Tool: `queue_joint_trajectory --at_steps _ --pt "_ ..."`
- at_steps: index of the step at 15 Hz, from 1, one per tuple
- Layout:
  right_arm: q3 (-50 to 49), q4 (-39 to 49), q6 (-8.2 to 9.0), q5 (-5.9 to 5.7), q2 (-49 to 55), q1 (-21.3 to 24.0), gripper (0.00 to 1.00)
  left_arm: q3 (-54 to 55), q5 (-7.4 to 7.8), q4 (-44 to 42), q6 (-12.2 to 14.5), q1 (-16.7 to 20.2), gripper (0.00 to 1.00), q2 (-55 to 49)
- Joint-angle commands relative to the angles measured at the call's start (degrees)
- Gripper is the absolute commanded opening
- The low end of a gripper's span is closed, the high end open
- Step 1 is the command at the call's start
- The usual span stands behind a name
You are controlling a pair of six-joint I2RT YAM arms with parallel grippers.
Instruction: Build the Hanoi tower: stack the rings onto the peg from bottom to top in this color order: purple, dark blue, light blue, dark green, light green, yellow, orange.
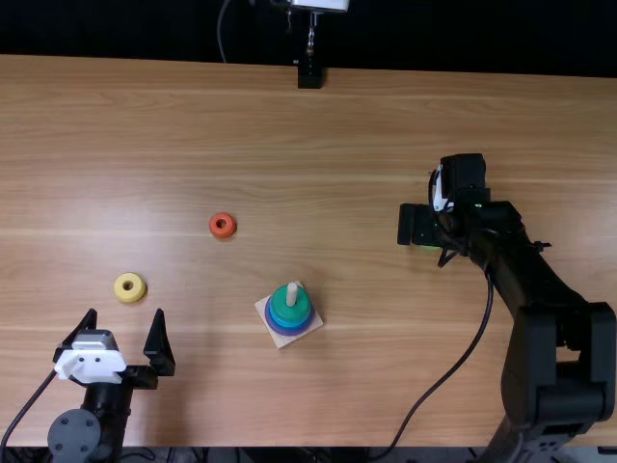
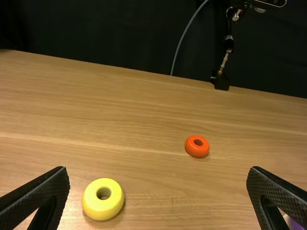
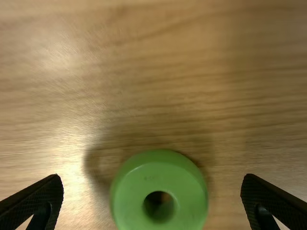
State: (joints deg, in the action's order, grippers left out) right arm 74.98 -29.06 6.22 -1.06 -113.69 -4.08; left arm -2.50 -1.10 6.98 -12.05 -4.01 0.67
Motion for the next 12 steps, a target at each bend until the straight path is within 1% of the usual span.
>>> queue_joint_trajectory --at_steps 1,6,8,9,12 --pt "1.4 0.0 0.95 -0.52 -1.1 0.1 1.0 2.4 0.26 0.3 0.6 0.5 1.0 -0.7" --pt "1.4 -0.3 0.95 -0.63 -1.3 0.1 1.0 2.4 0.26 0.3 0.6 0.6 1.0 -0.7" --pt "1.4 0.0 0.85 -0.63 -1.3 0.2 0.71 2.4 0.26 0.3 0.6 0.6 1.0 -0.7" --pt "1.5 0.0 0.74 -0.63 -1.3 0.3 0.69 2.4 0.26 0.3 0.6 0.6 1.0 -0.7" --pt "1.5 0.0 0.11 -0.52 -2.2 0.3 0.46 2.4 0.26 0.3 0.6 0.5 1.0 -0.7"
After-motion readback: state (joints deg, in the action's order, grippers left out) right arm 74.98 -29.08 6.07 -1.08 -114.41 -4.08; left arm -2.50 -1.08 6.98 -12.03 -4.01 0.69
